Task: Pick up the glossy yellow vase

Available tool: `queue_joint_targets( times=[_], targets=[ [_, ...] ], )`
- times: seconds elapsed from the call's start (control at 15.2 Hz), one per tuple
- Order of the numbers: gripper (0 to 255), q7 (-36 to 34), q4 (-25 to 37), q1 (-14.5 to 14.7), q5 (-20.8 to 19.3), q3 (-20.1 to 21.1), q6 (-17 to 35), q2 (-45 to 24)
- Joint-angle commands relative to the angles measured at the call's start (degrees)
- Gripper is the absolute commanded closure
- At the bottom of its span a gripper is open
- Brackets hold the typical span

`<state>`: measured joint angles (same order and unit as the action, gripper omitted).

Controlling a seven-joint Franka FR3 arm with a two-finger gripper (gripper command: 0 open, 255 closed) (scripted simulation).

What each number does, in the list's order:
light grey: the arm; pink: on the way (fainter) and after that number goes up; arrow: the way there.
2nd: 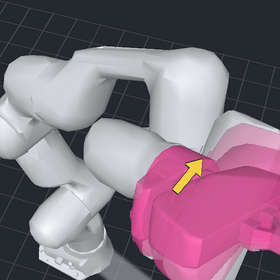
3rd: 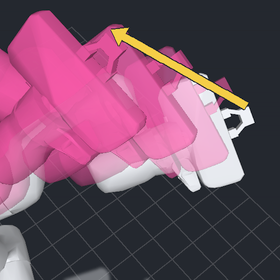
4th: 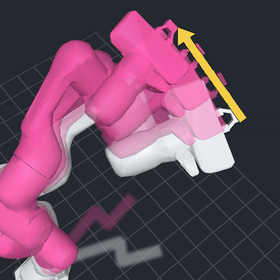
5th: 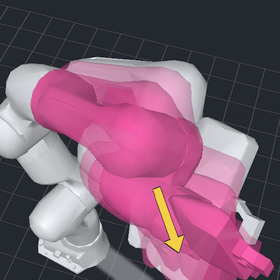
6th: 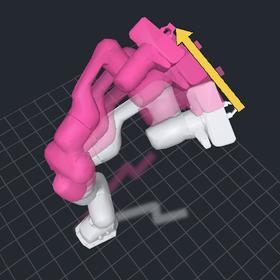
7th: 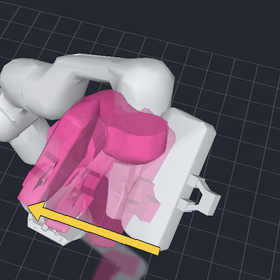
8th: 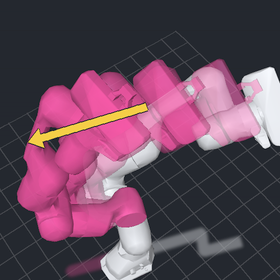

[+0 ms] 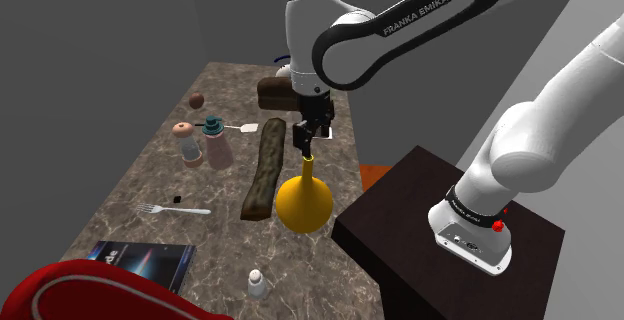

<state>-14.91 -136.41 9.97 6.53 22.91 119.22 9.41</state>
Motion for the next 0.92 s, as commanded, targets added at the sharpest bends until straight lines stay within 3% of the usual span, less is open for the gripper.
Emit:
queue_joint_targets(
  times=[0.0,0.66,0.73,0.86],
  targets=[
    [0,-1.14,1.47,0.56,-0.63,1.19,2.08,-4.22],
    [0,-2.65,-0.23,0.82,-2.53,1.71,8.65,-9.56],
    [255,-2.64,-0.19,0.8,-2.55,1.69,8.61,-9.56],
    [255,-2.65,-0.18,0.8,-2.56,1.69,8.63,-9.6]
  ],
)
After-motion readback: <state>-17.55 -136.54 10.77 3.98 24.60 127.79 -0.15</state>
